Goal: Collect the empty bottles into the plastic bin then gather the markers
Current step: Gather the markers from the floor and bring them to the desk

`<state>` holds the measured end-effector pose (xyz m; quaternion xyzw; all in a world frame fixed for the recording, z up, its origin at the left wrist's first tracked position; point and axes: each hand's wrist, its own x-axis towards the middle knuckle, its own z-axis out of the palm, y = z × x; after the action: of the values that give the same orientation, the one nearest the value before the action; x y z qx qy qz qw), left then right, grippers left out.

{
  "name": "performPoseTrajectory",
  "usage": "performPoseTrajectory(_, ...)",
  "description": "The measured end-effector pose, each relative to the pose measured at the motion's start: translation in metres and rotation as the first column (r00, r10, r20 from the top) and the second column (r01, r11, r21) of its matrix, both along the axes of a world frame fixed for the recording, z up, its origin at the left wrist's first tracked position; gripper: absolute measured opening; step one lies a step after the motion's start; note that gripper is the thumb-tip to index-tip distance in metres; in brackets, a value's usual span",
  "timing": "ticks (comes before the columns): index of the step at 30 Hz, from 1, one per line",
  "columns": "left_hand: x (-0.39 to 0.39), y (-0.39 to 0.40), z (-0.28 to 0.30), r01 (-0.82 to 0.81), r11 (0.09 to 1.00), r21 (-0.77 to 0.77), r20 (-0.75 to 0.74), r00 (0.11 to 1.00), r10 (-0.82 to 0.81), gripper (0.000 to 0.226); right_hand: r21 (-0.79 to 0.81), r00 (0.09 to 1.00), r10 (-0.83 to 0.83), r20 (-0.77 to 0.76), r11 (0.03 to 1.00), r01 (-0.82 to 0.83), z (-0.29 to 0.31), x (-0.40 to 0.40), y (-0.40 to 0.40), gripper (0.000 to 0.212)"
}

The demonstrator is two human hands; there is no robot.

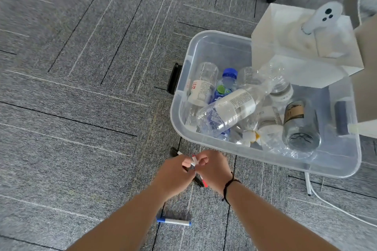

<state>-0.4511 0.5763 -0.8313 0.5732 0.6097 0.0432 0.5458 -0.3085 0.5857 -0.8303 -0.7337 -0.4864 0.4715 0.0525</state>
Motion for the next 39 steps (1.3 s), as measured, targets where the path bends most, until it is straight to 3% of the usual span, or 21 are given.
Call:
performPoseTrajectory(2,0.001,0.004,0.005,-0.194,0.961,-0.199,0.201,0.951,0.234,0.023,-0.026,0.986,-0.108,-0.130,0.994,0.106,-0.001,-0.007,0.002,0.017)
performPoseTrajectory(5,-0.006,0.007,0.011,-0.452,0.789,-0.416,0.221,0.792,0.570,0.019,-0.050,0.956,-0.147,-0.253,0.989,0.139,-0.001,-0.016,0.005,0.025)
performPoseTrajectory(7,-0.013,0.008,0.015,-0.531,0.729,-0.432,0.203,0.731,0.652,0.016,-0.067,0.940,-0.157,-0.304,0.987,0.143,0.000,-0.021,0.009,0.016)
performPoseTrajectory(10,-0.023,0.010,0.017,-0.591,0.725,-0.354,0.167,0.722,0.671,0.013,-0.060,0.952,-0.165,-0.257,0.986,0.155,-0.003,-0.026,0.014,0.011)
performPoseTrajectory(12,-0.029,0.010,0.009,-0.647,0.689,-0.328,0.129,0.692,0.711,0.015,0.018,0.999,-0.034,-0.037,0.999,0.035,-0.011,-0.024,0.016,0.018)
performPoseTrajectory(14,-0.037,0.009,0.000,-0.695,0.645,-0.317,0.082,0.658,0.749,0.014,0.035,0.983,0.106,0.151,0.993,-0.112,-0.015,-0.025,0.016,0.023)
performPoseTrajectory(18,-0.047,0.007,-0.006,-0.738,0.535,-0.410,0.070,0.560,0.826,0.006,0.045,0.939,0.184,0.289,0.978,-0.205,-0.017,-0.031,0.015,0.022)
performPoseTrajectory(21,-0.044,0.007,-0.008,-0.729,0.494,-0.474,0.082,0.522,0.849,0.015,0.046,0.939,0.201,0.280,0.974,-0.223,-0.013,-0.029,0.018,0.023)
performPoseTrajectory(24,-0.037,0.009,-0.009,-0.686,0.511,-0.517,0.127,0.529,0.839,0.031,0.013,0.993,0.114,0.032,0.993,-0.115,-0.004,-0.028,0.020,0.003)
performPoseTrajectory(26,-0.031,0.007,-0.009,-0.643,0.552,-0.531,0.150,0.570,0.808,0.032,-0.048,0.985,0.092,-0.147,0.994,-0.100,0.006,-0.036,0.016,0.008)
performPoseTrajectory(28,-0.026,0.006,-0.009,-0.625,0.584,-0.518,0.143,0.609,0.780,0.026,-0.063,0.976,0.082,-0.200,0.993,-0.096,0.007,-0.043,0.011,0.009)
performPoseTrajectory(32,-0.032,0.011,-0.010,-0.686,0.601,-0.410,0.026,0.650,0.759,0.024,-0.029,0.990,0.091,-0.109,0.995,-0.095,0.004,-0.036,0.001,0.025)
performPoseTrajectory(35,-0.044,0.013,-0.008,-0.718,0.529,-0.453,0.043,0.575,0.817,0.019,-0.017,0.936,0.308,0.173,0.951,-0.310,-0.002,-0.025,-0.010,0.024)
performPoseTrajectory(39,-0.052,0.012,-0.007,-0.706,0.450,-0.548,0.090,0.485,0.870,0.018,-0.037,0.885,0.391,0.253,0.918,-0.395,-0.004,-0.025,-0.013,0.014)
